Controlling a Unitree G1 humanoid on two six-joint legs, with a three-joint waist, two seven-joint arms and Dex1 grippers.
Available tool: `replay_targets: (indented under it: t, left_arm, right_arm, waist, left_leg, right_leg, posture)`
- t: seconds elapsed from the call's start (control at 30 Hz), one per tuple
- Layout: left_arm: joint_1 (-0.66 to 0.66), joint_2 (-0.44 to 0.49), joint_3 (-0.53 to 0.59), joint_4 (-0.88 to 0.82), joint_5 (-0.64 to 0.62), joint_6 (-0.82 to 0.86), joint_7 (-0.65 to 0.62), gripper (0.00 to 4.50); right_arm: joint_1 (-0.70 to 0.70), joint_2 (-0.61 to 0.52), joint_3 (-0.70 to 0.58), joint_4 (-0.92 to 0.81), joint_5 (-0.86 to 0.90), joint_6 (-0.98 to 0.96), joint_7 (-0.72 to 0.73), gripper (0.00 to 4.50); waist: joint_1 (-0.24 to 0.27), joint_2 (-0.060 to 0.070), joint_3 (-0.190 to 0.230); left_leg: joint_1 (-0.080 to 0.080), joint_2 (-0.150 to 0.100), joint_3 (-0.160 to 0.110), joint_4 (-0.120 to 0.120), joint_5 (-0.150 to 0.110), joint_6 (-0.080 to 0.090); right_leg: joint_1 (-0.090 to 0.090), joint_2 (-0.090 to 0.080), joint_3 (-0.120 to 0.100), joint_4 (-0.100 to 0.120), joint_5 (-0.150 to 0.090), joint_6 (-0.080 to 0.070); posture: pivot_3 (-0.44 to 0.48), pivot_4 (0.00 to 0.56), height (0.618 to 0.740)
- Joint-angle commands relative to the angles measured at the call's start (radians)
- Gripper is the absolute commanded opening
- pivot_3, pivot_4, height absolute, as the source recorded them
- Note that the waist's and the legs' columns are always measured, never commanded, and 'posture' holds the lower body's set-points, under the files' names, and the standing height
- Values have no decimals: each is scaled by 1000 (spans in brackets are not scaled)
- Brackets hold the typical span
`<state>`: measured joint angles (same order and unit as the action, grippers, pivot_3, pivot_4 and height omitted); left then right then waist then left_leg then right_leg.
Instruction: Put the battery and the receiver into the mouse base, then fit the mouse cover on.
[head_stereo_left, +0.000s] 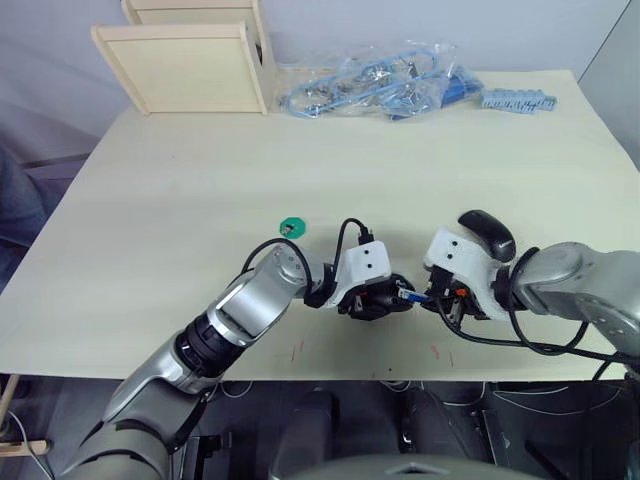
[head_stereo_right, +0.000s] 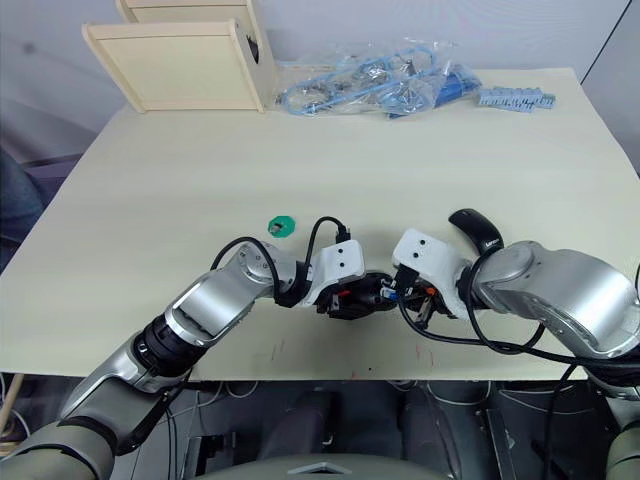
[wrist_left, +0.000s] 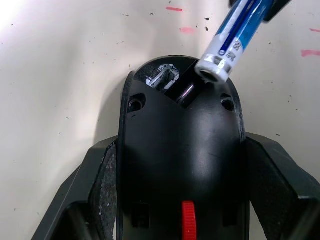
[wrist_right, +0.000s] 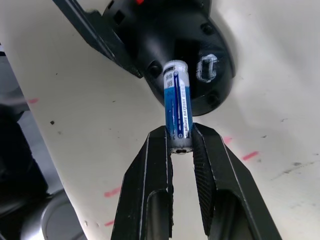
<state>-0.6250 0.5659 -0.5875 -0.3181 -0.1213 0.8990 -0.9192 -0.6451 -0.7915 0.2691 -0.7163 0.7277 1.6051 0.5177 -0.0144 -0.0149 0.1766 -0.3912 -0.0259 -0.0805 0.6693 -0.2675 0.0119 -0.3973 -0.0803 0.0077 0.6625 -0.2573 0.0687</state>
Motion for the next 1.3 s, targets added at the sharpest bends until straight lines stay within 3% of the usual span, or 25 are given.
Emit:
replay_targets:
  t: [0.03,0.4,0.47,0.5,0.6,0.73,0.83,0.9,1.0,1.2,1.3]
  left_arm:
    - [12,7,-14,4,5,22,1,2901]
    - [16,1,-20,2,6,21,4,2901]
    - [17,0,-19,3,5,22,5,2901]
    - [17,0,-19,4,4,22,5,2901]
    - [15,-2,-18,8,4,21,6,2901]
    - [14,-4,-17,13,5,18,7,2901]
    - [13,-6,-15,24,7,12,8,2901]
    - [16,-6,-15,30,9,7,8,2901]
    - [19,-6,-15,34,10,2,7,2901]
    - [19,-5,-14,34,10,2,8,2901]
    - [18,-1,-14,31,10,3,5,2901]
  right_arm:
    - [-20,12,30,4,-15,9,-17,79]
    - [-68,88,139,82,-59,9,-44,79]
    - [-68,103,134,100,-54,9,-33,1079]
    - [-67,108,128,105,-56,5,-32,1308]
    - [-52,100,76,102,-55,-3,-25,2569]
    - [13,50,-25,59,-30,-46,13,2569]
    - [174,-41,-146,-31,-38,-256,96,2569]
    - [318,-22,-245,-58,-49,-468,168,2569]
    - [449,0,-315,-49,-11,-598,255,2569]
    - [548,87,-298,42,-87,-786,227,2569]
    - [583,144,-265,94,-142,-892,221,1374]
  waist:
    - [0,0,0]
    - [0,0,0]
    - [-1,0,0]
    - [-1,0,0]
    - [-3,-2,-1]
    - [0,-2,-1]
    - [8,-2,-1]
    - [7,-2,-2]
    - [1,-1,-1]
    - [1,-2,-2]
    - [2,-2,-2]
  left_leg:
    - [0,0,0,0,0,0]
    - [0,0,0,0,0,0]
    - [0,0,0,0,0,0]
    - [0,0,0,0,0,0]
    - [1,0,0,0,0,0]
    - [0,0,0,0,0,0]
    - [-1,-1,-1,0,0,0]
    - [-3,-1,-3,0,0,0]
    - [-2,-1,-3,0,0,0]
    - [1,0,-2,0,0,0]
    - [0,0,-2,0,0,0]
  right_leg:
    - [0,0,0,0,0,0]
    - [0,0,0,0,0,0]
    - [0,0,0,0,0,0]
    - [0,0,0,0,0,0]
    - [0,0,0,0,0,0]
    - [0,0,0,0,0,-1]
    - [0,0,-1,-1,0,0]
    - [0,-1,-5,-2,0,0]
    - [0,-1,-4,0,0,0]
    - [2,0,-3,0,1,0]
    - [2,0,-2,-1,1,0]
  posture:
    - [0,150,740]
    - [0,150,740]
    - [0,150,740]
    - [0,150,740]
    - [0,150,740]
    - [0,150,740]
    - [0,150,740]
    - [0,150,740]
    - [0,150,740]
    - [0,150,740]
    - [0,150,740]
